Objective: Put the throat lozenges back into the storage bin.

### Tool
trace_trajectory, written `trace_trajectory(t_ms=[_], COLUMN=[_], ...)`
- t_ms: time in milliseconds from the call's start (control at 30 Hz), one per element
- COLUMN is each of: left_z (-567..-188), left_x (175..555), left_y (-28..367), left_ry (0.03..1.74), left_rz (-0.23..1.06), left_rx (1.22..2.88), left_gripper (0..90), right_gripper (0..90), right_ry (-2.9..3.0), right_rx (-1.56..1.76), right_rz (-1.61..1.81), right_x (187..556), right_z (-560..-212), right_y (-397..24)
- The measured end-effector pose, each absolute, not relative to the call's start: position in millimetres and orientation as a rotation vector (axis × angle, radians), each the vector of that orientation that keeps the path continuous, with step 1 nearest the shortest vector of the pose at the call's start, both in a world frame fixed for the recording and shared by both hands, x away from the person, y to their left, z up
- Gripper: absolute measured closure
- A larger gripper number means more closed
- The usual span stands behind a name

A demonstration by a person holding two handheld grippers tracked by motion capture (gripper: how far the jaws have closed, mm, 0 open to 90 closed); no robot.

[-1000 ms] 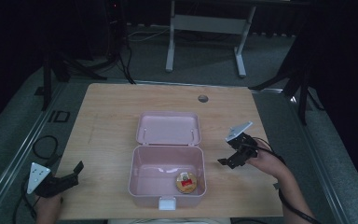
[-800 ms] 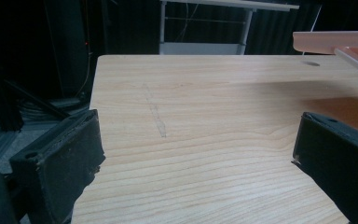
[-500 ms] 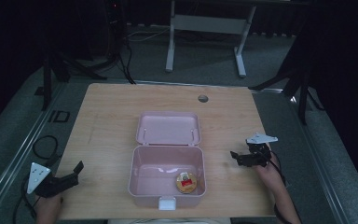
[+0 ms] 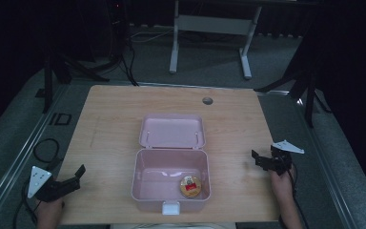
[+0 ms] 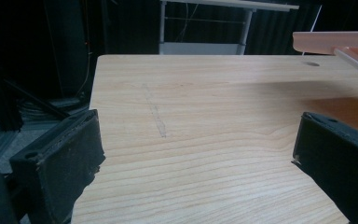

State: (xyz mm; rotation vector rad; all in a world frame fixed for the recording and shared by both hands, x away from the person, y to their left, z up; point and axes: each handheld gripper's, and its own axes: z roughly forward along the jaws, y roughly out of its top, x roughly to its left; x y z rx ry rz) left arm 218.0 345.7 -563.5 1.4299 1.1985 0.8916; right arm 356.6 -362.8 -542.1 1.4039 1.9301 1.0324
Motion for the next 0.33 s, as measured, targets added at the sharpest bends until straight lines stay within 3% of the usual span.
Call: trace_trajectory(t_ms=[333], left_z=[-563.5], left_x=[217.8], left_y=[346.0], left_ry=[1.201], left_rz=[0.889], left_rx=[1.426], left_gripper=[2.0], right_gripper=[11.0], right_ry=[1.898], right_rx=[1.455], right_rz=[1.014], right_x=[359.7], right_z=[-545.4], right_y=[-369.4])
